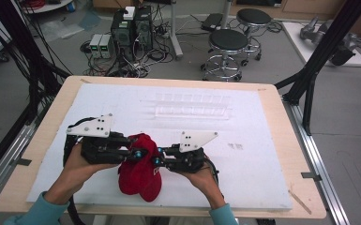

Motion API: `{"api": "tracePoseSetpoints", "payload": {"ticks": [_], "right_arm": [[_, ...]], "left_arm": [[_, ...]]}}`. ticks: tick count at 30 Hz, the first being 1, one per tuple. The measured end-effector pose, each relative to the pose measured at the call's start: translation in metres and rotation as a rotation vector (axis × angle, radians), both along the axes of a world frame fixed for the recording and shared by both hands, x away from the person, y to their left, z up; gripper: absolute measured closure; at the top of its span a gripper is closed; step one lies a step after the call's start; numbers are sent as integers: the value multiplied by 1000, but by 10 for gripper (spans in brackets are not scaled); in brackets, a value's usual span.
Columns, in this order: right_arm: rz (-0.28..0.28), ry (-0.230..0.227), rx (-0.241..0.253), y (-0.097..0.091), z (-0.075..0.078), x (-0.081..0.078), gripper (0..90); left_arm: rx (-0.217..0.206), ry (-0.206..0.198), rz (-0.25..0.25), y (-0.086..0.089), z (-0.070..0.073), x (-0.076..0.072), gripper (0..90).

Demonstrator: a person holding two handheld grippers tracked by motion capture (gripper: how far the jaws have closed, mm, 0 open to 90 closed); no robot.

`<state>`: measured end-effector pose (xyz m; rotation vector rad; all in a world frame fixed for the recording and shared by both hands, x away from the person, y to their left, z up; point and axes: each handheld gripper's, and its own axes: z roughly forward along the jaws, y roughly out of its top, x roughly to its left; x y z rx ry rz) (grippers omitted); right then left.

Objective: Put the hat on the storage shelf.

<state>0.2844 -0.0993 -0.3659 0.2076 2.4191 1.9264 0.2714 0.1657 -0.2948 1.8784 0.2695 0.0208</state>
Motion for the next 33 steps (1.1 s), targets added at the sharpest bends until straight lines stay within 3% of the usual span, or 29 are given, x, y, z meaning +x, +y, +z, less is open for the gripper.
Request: {"api": "tracePoseSetpoints", "payload": {"ticks": [2, 5, 6, 9, 13, 22, 25, 30, 33], "right_arm": [[-9, 6, -6, -1, 0, 0, 856], [-26, 10, -4, -2, -1, 1, 856], [-29, 13, -1, -3, -1, 2, 856], [-42, 17, 9, -6, -1, 3, 856], [-48, 10, 9, -6, 0, 2, 855], [-69, 7, 6, -8, 0, 3, 855], [-87, 11, 10, -10, 1, 3, 855], [-109, 9, 25, -13, 2, 3, 854], [-143, 1, 29, -17, 4, 4, 854]], "left_arm": [[0, 2, 9, 1, 0, 0, 719], [-4, -7, 21, 1, -1, 0, 567], [-10, -13, 42, 2, -1, 0, 509], [31, 3, 132, 2, -1, 1, 268], [21, 8, 163, 5, -5, 2, 221], [-4, 18, 191, 13, -5, 1, 222], [-28, 49, 200, 17, -3, 0, 175], [-41, 50, 201, 22, -3, -4, 169], [-52, 34, 229, 28, -5, -7, 169]]}}
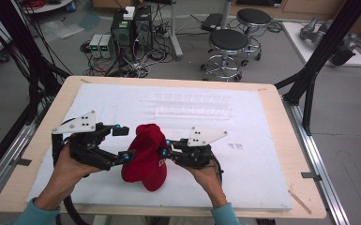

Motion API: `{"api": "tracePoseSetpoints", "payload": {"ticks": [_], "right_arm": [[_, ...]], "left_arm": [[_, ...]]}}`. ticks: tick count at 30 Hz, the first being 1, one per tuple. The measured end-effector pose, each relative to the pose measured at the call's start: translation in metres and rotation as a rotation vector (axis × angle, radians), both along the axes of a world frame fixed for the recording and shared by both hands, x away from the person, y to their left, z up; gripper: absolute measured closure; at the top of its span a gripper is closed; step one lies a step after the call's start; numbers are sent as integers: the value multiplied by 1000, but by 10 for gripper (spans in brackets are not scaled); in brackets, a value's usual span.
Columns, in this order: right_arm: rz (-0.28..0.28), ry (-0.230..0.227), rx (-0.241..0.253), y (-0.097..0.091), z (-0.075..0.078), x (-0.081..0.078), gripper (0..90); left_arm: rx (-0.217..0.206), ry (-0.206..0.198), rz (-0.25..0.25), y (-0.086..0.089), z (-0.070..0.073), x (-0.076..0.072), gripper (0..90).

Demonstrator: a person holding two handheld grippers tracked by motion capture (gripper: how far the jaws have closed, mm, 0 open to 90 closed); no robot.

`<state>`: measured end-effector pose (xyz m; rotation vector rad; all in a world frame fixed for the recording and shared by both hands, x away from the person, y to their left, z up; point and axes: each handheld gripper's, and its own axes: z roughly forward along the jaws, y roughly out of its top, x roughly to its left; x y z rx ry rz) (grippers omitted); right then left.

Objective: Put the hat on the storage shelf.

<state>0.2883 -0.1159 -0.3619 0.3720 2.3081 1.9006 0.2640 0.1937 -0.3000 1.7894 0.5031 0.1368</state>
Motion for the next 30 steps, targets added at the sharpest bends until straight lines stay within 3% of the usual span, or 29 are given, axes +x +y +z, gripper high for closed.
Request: {"api": "tracePoseSetpoints", "payload": {"ticks": [7, 14, 20, 30], "right_arm": [[-88, -15, 22, -8, 5, 1, 854], [-177, -25, 36, -12, 9, 1, 853], [-288, -36, 40, -14, 15, 1, 852], [-354, -24, 75, -14, 22, 3, 851]], "left_arm": [[-28, -26, 61, 12, -10, -13, 170], [-26, -5, 70, 14, -26, -19, 182], [-29, 21, 101, 5, -42, -20, 184], [-25, 70, 116, -22, -64, -12, 208]]}}
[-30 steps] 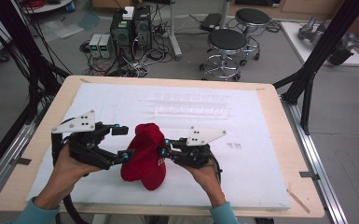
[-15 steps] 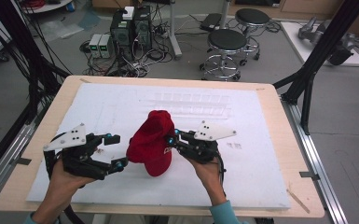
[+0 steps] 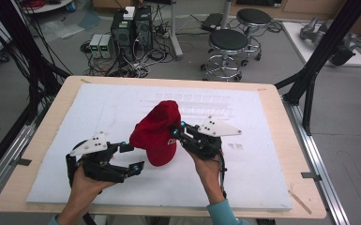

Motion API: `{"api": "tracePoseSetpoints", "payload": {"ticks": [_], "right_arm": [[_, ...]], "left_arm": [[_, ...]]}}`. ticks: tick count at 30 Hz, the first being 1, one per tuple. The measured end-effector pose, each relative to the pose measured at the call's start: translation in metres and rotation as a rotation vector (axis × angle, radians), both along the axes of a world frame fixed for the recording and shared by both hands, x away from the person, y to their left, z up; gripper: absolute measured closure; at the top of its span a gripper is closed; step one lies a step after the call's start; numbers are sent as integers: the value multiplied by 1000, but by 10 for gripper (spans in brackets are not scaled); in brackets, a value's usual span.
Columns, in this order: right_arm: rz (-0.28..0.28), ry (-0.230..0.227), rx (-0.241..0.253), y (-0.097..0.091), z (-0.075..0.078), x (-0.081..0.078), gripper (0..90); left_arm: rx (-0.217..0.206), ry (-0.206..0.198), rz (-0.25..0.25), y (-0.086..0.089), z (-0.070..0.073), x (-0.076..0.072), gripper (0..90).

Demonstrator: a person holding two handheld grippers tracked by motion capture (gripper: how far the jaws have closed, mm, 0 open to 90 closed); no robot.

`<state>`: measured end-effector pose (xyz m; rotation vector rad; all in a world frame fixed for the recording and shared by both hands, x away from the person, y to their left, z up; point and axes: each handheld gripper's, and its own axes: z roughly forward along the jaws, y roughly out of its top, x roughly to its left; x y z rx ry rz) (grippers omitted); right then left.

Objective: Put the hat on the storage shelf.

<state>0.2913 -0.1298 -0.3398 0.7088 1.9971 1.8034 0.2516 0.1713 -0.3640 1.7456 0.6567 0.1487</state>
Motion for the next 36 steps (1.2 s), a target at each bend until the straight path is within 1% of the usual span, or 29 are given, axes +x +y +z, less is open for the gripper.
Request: {"api": "tracePoseSetpoints", "payload": {"ticks": [3, 4, 6, 9, 10, 11, 13, 14, 17, 19, 22, 23, 24, 26, 27, 28, 31, 33, 36], "right_arm": [[-3, 1, 7, 2, 2, 1, 850], [-4, 1, 5, 2, 3, 0, 850], [1, -2, 3, 4, 4, 0, 850], [6, -2, 4, 5, 4, 0, 850], [6, -2, 4, 5, 4, 0, 850], [7, -1, 6, 6, 3, 0, 851], [9, 3, 6, 7, 3, 0, 850], [12, 4, 10, 9, 3, -1, 850], [19, 3, 21, 11, 3, 0, 850], [22, 2, 16, 12, 4, -1, 850], [26, 0, 4, 15, 4, -1, 851], [23, -1, 1, 16, 4, -1, 850], [20, -5, -5, 16, 4, -2, 850], [22, -5, -10, 17, 4, -2, 848], [22, -6, -11, 18, 4, -2, 848], [21, -9, -14, 18, 4, -2, 847], [20, -9, -9, 18, 4, -2, 847], [22, -7, -9, 18, 4, -2, 844], [22, -11, -7, 18, 4, -2, 822]], "left_arm": [[12, -1, -4, -5, -2, 2, 219], [19, -5, -14, -10, -3, 3, 232], [23, -11, -23, -13, -5, 4, 265], [25, -11, -23, -15, -6, 5, 309], [34, -16, -21, -16, -6, 6, 309], [46, -21, -32, -17, -8, 7, 374], [47, -20, -33, -18, -9, 7, 428], [56, -20, -35, -19, -10, 9, 463], [52, -17, -46, -20, -12, 11, 569], [56, -20, -55, -20, -12, 12, 644], [65, -9, -56, -20, -13, 13, 762], [74, -9, -50, -20, -13, 13, 787], [74, -9, -50, -20, -13, 13, 802], [94, -6, -38, -20, -14, 13, 846], [96, 0, -38, -19, -14, 14, 847], [98, -1, -29, -19, -14, 14, 849], [98, -3, -23, -20, -14, 13, 851], [100, -3, -27, -19, -13, 13, 852], [92, 1, -34, -18, -13, 13, 853]]}}
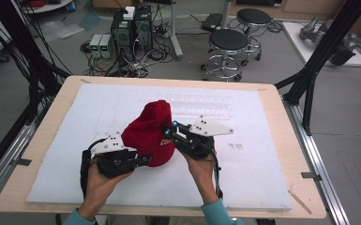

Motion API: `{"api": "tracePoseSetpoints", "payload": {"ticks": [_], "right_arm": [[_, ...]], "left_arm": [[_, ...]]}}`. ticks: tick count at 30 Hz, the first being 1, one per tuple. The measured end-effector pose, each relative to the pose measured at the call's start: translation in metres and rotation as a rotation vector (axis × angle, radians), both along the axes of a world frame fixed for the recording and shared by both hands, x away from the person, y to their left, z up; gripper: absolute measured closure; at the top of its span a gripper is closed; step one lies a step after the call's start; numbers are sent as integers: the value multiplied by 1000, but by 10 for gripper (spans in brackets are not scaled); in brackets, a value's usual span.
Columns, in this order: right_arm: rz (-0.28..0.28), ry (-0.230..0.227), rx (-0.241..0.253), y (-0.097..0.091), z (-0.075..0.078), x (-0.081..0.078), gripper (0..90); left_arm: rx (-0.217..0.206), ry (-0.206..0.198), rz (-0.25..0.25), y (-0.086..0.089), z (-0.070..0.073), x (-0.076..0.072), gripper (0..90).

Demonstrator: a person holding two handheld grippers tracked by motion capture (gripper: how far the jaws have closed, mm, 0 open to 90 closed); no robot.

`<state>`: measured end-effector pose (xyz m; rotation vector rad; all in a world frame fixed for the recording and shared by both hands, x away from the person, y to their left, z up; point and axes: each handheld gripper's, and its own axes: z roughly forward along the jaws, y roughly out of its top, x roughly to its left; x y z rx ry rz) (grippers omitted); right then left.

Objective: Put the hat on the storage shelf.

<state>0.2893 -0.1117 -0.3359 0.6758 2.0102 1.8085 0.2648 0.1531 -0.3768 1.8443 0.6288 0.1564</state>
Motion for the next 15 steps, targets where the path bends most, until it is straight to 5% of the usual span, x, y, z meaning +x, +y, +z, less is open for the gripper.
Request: {"api": "tracePoseSetpoints", "payload": {"ticks": [4, 7, 8, 9, 15], "right_arm": [[3, -17, 24, -2, 1, 0, 735], [-34, -46, 34, -1, 2, -1, 363], [-34, -46, 34, -1, 2, -1, 363], [-90, -37, -8, 0, 3, 0, 173], [-128, -38, -76, -10, 0, -3, 110]], "left_arm": [[-7, -9, -2, 1, 1, -1, 853], [6, -18, 6, 2, 2, 0, 853], [6, -18, 6, 2, 2, 0, 853], [8, -17, 4, 2, 3, 0, 853], [-4, -48, 33, 7, 11, 4, 853]]}}
